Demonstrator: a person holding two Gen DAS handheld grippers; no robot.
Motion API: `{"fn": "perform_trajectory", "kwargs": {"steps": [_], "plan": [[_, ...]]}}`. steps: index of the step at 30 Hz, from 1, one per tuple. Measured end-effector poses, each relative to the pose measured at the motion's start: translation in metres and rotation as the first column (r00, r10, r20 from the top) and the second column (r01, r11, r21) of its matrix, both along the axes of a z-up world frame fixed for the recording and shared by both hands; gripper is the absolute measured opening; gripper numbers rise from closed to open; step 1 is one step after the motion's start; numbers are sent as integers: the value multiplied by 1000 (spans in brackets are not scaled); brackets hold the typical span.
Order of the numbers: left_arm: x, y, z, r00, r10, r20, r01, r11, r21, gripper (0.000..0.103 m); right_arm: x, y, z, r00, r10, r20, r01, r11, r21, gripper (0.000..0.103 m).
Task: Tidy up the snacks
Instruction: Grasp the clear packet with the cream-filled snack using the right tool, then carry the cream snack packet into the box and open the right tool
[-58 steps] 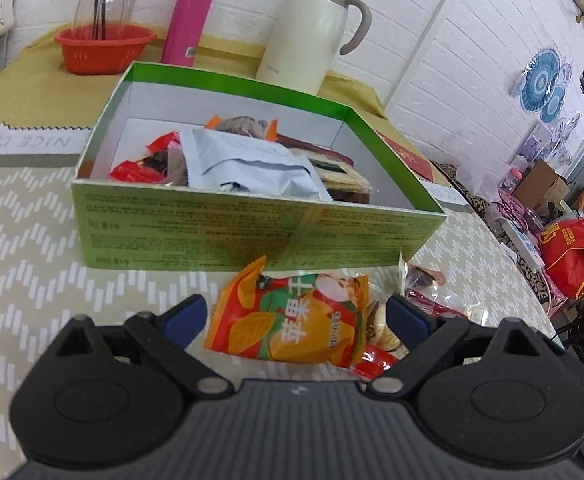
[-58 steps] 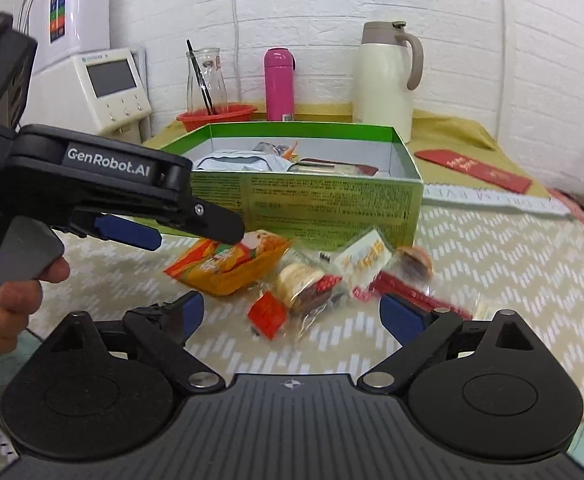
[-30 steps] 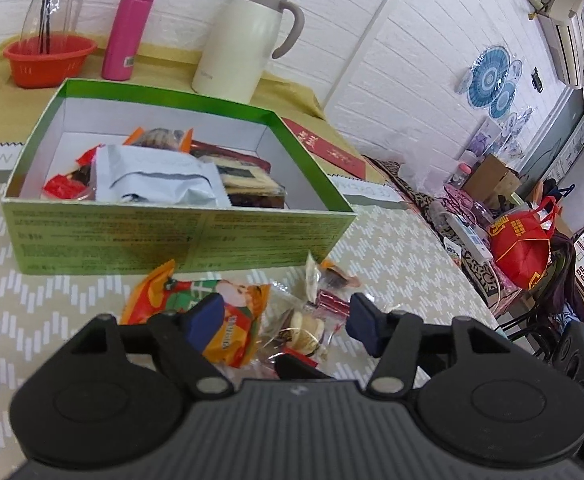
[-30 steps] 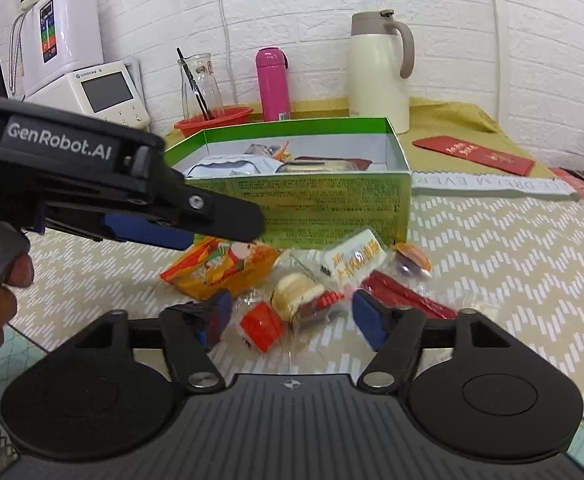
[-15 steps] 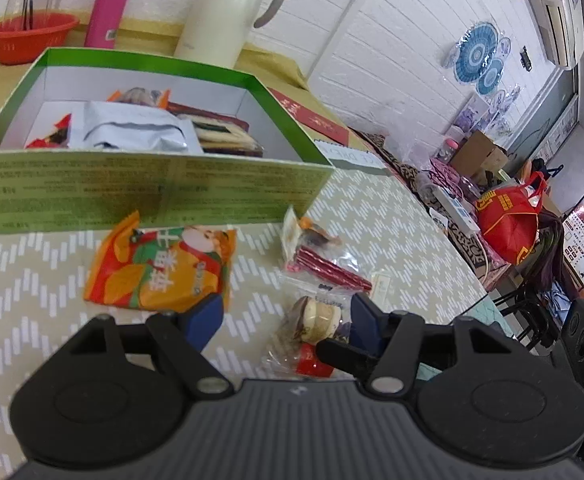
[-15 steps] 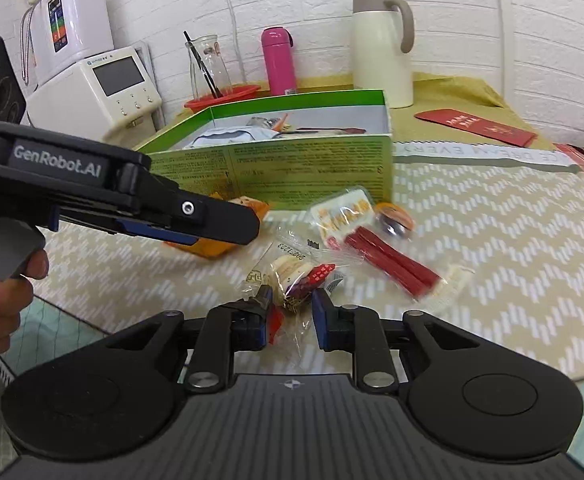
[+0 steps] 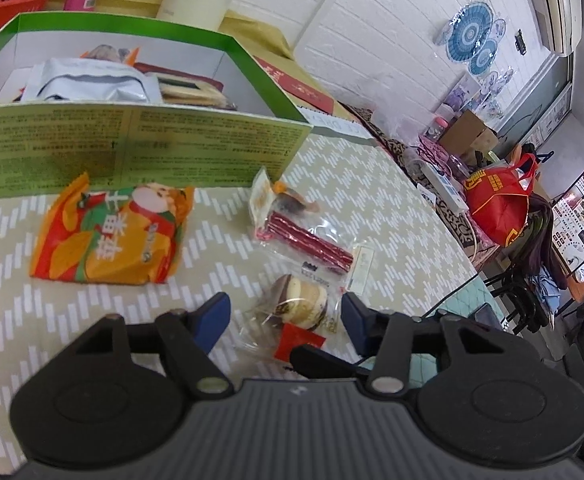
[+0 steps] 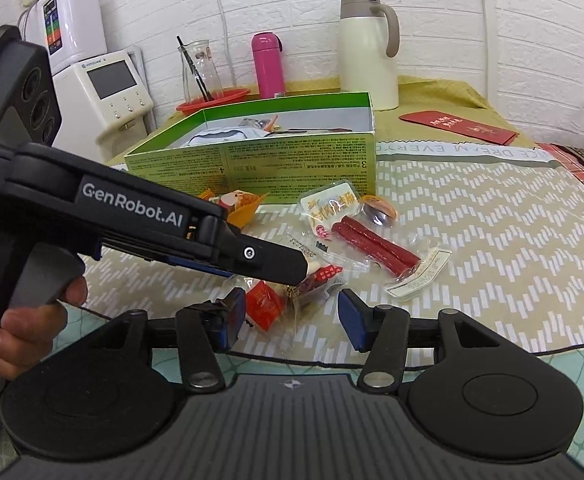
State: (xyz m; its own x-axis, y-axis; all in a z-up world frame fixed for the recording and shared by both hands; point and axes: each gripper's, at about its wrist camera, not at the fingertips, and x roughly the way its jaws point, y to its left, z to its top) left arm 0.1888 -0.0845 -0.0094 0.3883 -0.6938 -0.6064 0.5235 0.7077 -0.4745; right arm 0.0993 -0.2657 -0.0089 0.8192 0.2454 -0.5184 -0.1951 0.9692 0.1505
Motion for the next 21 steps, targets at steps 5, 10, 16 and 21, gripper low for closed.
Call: {"fn": "perform_trajectory", "kwargs": {"steps": [5,10,16,21], "plan": [[7,-2,-3,1000,0,-12,0,1000,-2,45,8,1,-3,1000,-3,-13,3,1000,19,88],[6,-5,-5,1000,-5,-11,4,1000,-10,45,11,0,-6,999,5,-34,-3,998,57,88],[3,-5,-6,1000,12,4,-12,1000,-2,44,10,0,-7,1000,-15,-21,17,998,69,74],[-2,-2,-3,1000,21,6,-21,1000,-6,42,7,-1,-4,999,-29,-21,31,995,96,62]]}}
